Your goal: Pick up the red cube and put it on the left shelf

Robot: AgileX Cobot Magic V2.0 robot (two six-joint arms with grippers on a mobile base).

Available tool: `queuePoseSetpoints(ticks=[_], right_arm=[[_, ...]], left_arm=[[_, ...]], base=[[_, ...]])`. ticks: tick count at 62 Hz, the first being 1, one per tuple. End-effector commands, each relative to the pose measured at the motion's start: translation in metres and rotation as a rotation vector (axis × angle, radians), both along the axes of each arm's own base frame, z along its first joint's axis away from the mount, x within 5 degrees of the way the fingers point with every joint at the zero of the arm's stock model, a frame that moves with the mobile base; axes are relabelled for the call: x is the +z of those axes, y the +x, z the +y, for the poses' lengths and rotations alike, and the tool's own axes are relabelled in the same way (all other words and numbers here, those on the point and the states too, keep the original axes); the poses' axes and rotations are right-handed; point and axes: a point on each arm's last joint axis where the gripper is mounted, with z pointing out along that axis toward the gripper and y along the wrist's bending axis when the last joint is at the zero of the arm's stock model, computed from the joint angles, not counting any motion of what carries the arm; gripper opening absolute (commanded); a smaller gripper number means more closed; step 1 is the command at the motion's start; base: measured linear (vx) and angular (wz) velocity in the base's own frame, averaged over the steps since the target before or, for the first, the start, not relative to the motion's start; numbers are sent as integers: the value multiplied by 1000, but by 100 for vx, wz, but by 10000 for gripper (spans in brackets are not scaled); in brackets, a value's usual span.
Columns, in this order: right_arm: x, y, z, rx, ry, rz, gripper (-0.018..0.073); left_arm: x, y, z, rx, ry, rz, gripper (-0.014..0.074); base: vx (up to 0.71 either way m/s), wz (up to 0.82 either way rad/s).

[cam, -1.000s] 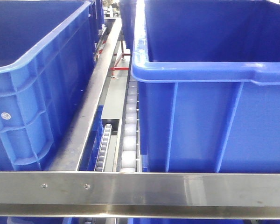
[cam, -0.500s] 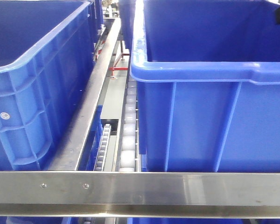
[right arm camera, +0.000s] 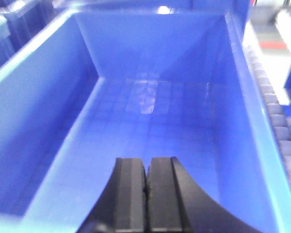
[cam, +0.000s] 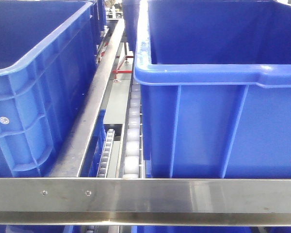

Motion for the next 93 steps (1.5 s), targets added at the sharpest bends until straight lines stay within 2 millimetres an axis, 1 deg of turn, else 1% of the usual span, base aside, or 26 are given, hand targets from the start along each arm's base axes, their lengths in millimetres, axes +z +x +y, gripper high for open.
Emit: queuePoseSetpoints(ticks=[1, 6, 26, 41, 49, 57, 66, 75, 80, 93], right_arm=[[14, -10, -2, -4, 8, -111, 66], [14, -13, -2, -4, 9, -122, 66], [13, -14, -2, -4, 8, -117, 66], [14, -15, -2, -4, 13, -146, 66], [-1, -23, -4, -6, 14, -158, 66], [-29, -31, -5, -18, 13, -158, 66], [-55, -37, -8, -49, 21, -178, 66], [-75, -34, -10, -88, 38, -176, 66], [-79, -34, -10, -89, 38, -166, 66], [-79, -34, -10, -89, 38, -167, 66]], left_arm=[[0, 1, 0, 1, -13, -52, 106], [0, 1, 0, 1, -13, -52, 106], [0, 1, 0, 1, -13, -52, 106], [0, 1, 0, 1, -13, -52, 106], [0, 1, 0, 1, -13, -52, 106], [0, 1, 0, 1, -13, -52, 106], [0, 1, 0, 1, -13, -52, 106], [0, 1, 0, 1, -13, -52, 106], [0, 1, 0, 1, -13, -52, 106], [0, 1, 0, 1, -13, -52, 106]], base=[[0, 0], [0, 0], [0, 0], [0, 0], [0, 0], [0, 0], [0, 0], [0, 0], [0, 0], [1, 6]])
